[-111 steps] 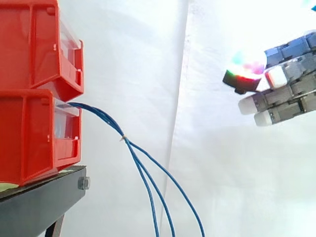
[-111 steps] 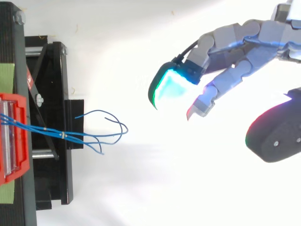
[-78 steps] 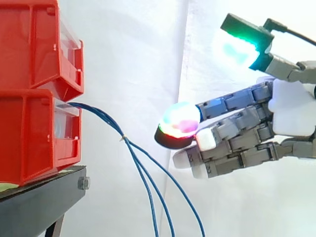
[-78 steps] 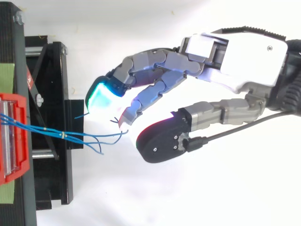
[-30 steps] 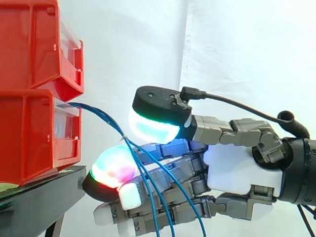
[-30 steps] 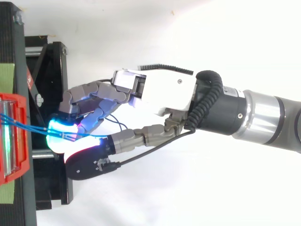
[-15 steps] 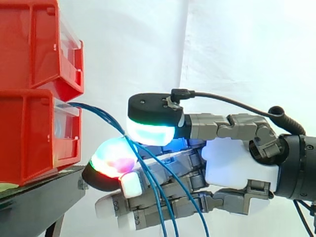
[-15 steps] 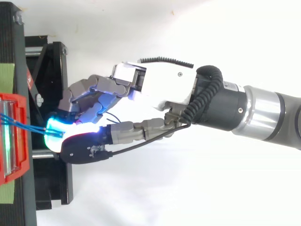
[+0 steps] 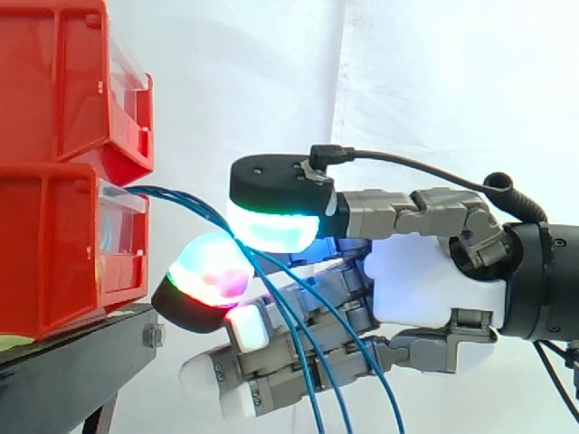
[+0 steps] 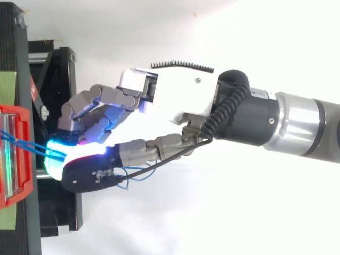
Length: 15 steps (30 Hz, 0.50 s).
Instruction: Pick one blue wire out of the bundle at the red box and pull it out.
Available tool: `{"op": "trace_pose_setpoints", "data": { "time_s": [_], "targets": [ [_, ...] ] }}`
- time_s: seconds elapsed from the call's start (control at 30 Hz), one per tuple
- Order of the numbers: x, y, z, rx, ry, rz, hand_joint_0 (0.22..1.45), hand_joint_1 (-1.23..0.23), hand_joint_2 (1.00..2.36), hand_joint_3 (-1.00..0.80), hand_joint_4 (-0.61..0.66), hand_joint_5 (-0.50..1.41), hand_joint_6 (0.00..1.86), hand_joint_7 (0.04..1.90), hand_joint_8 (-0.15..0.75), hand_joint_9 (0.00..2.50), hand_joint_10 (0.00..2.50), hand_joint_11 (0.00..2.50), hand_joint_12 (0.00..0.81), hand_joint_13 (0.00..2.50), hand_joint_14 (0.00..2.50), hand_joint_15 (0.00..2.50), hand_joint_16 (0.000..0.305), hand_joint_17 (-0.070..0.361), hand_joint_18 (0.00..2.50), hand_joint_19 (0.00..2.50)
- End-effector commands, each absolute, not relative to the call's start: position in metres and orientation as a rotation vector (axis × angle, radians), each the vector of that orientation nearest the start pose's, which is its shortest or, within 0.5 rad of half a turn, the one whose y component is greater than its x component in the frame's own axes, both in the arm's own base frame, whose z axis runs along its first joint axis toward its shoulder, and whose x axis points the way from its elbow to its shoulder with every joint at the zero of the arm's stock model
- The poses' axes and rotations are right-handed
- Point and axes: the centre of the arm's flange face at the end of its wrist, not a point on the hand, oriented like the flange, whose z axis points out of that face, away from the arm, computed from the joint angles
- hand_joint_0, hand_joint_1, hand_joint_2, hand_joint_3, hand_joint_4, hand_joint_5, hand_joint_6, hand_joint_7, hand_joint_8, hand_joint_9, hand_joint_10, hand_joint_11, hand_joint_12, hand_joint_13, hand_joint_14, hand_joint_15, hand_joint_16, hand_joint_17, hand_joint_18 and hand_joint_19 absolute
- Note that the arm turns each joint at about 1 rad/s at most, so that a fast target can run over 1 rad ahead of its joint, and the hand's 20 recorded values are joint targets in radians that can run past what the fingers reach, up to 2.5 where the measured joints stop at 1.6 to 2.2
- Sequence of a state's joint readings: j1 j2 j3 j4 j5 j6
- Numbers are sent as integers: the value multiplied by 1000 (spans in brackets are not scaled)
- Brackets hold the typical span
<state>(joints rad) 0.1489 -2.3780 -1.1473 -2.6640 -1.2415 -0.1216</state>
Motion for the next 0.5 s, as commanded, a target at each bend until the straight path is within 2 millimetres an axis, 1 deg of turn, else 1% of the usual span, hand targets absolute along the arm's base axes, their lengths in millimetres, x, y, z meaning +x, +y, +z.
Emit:
{"op": "trace_pose_setpoints", "data": {
  "time_s": [0.0, 0.13, 0.23, 0.33, 0.47],
  "targets": [
    [787, -51, 223, 1170, 1081, 1029, 636, -733, 1025, -24, 117, -201, 944, 821, 377, 881, 14, 720, 438, 663, 14, 326, 59, 132, 558, 296],
    [786, -53, 222, 1180, 1091, 1019, 639, -781, 1024, -102, 142, -203, 952, 866, 376, 896, 16, 759, 437, 679, 12, 341, 59, 132, 578, 292],
    [784, -54, 222, 1187, 1102, 1012, 646, -788, 1020, -182, 169, -197, 953, 889, 381, 912, 16, 770, 438, 691, 13, 346, 59, 132, 588, 299],
    [782, -54, 225, 1190, 1108, 1008, 640, -768, 1016, -267, 181, -185, 951, 920, 388, 944, 17, 775, 436, 704, 13, 356, 58, 130, 590, 312],
    [780, -56, 230, 1197, 1115, 999, 630, -697, 1012, -354, 209, -175, 947, 959, 392, 988, 17, 781, 434, 717, 13, 367, 57, 129, 593, 326]
  ]
}}
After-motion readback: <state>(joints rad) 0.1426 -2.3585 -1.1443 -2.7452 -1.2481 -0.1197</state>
